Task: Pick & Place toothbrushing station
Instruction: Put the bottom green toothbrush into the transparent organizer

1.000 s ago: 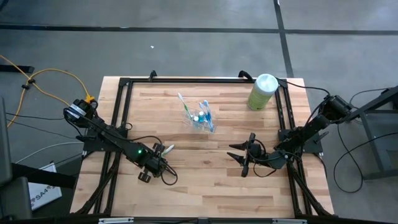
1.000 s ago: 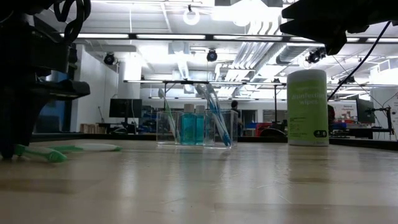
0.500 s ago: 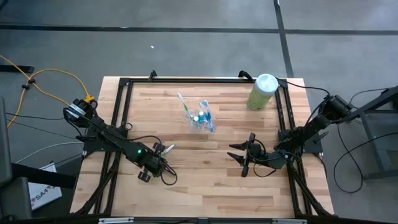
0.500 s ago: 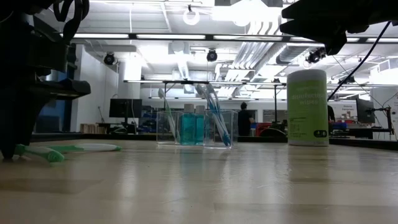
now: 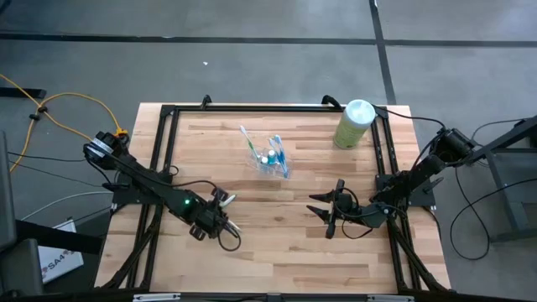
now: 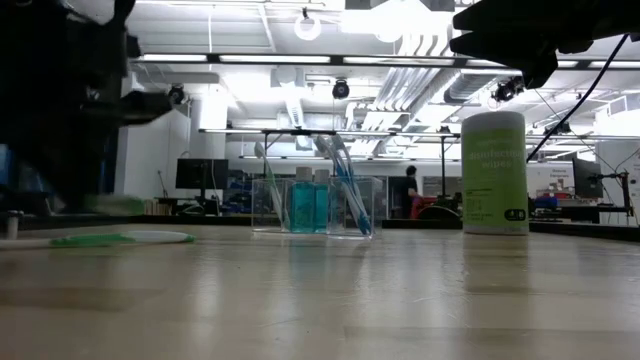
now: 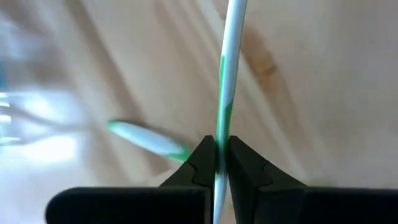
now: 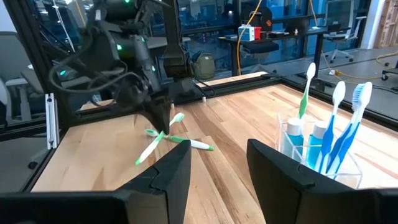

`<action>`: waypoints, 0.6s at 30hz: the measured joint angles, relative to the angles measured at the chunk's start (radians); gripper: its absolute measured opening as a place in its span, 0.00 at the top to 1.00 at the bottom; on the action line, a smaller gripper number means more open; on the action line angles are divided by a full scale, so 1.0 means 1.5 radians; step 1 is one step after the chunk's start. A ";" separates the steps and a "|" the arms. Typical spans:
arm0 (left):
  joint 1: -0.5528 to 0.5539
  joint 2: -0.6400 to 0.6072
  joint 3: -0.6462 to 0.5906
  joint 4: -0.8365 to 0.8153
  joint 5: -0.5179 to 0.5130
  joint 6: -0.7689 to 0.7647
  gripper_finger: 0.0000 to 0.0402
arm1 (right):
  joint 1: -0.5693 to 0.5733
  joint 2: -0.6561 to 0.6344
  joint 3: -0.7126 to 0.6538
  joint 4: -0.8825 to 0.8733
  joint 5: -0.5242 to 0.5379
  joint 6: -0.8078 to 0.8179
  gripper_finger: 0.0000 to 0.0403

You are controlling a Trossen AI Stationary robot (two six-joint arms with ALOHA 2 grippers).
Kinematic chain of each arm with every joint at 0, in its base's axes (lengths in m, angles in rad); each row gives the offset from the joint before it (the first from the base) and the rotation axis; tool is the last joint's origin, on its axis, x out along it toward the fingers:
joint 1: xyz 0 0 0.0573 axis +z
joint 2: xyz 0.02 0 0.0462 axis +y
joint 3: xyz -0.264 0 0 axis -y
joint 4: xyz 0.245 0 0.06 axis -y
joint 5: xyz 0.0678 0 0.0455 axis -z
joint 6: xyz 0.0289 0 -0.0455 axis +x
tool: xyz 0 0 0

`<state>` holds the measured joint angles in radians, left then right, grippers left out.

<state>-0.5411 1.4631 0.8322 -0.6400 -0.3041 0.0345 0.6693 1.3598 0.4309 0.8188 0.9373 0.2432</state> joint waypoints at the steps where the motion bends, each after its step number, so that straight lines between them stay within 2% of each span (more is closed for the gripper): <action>1: -0.002 0.000 0.012 -0.016 -0.018 0.017 0.97 | 0.000 0.000 0.000 0.000 0.001 0.000 0.63; 4: -0.008 0.000 0.047 -0.071 -0.093 0.090 0.97 | 0.000 0.000 0.000 0.000 0.002 0.000 0.63; 7: -0.012 -0.001 0.073 -0.106 -0.199 0.165 0.97 | -0.002 0.000 0.000 0.000 0.002 0.000 0.63; 15: 0.020 0.000 0.080 -0.112 -0.496 0.381 0.97 | -0.002 0.000 0.000 0.000 0.002 0.000 0.63; 18: 0.049 0.000 0.080 -0.111 -0.569 0.451 0.97 | -0.002 0.000 0.000 0.000 0.002 0.000 0.63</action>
<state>-0.4671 1.4635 0.9527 -0.8070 -1.1580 0.7104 0.6666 1.3598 0.4309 0.8185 0.9398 0.2432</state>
